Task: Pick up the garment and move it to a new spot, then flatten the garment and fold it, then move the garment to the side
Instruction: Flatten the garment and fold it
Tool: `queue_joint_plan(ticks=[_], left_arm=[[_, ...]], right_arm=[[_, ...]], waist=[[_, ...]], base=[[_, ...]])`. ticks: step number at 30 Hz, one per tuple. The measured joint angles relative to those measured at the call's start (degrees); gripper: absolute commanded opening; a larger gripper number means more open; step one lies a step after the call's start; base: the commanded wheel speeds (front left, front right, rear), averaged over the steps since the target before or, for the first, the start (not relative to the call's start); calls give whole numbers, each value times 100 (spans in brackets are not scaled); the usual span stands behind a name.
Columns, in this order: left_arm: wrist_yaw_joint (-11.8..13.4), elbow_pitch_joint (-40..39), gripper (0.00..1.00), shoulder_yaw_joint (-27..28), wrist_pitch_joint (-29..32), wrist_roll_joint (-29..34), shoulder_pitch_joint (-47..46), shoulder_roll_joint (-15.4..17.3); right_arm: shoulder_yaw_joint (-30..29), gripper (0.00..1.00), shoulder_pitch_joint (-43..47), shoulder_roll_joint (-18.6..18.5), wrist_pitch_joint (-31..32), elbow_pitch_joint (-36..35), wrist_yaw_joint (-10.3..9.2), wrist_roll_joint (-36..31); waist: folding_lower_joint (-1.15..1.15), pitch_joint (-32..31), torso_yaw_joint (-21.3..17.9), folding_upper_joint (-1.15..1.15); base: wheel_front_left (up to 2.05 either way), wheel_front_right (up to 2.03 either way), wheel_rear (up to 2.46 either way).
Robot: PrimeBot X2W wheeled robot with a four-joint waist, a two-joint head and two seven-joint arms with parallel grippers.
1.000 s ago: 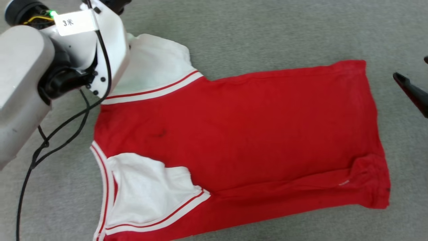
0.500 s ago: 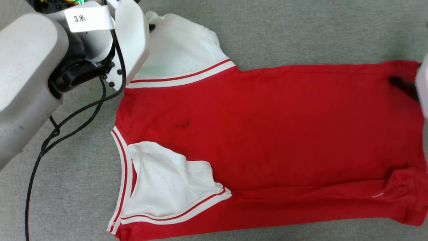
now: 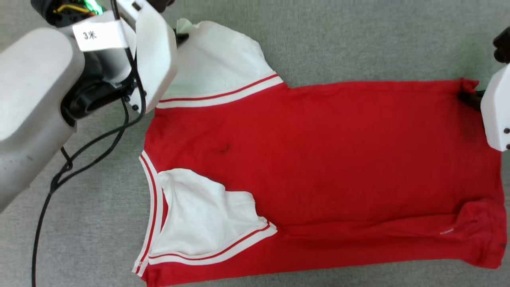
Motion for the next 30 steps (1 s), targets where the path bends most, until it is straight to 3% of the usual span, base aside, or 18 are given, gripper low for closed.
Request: queue_joint_plan(ticks=[8, 23, 30], left_arm=[[21, -167, 0, -43, -488, -137, 623, 178], [757, -1497, 0, -489, -1018, -513, 2687, 1038], [1026, -1602, 0, -815, -1374, -775, 3716, 1151]], right_arm=[[111, 0, 471, -300, -764, -222, 1, 212], [-114, 0, 2519, -610, -1589, -808, 1, 382], [-304, 0, 3393, -554, -1783, -788, 1, 424]], waist=[[0, -683, 11, 0], [-1, -1873, 144, 0], [-1, -2063, 160, 0]], base=[[0, 0, 0], [0, 0, 0], [0, 0, 0]])
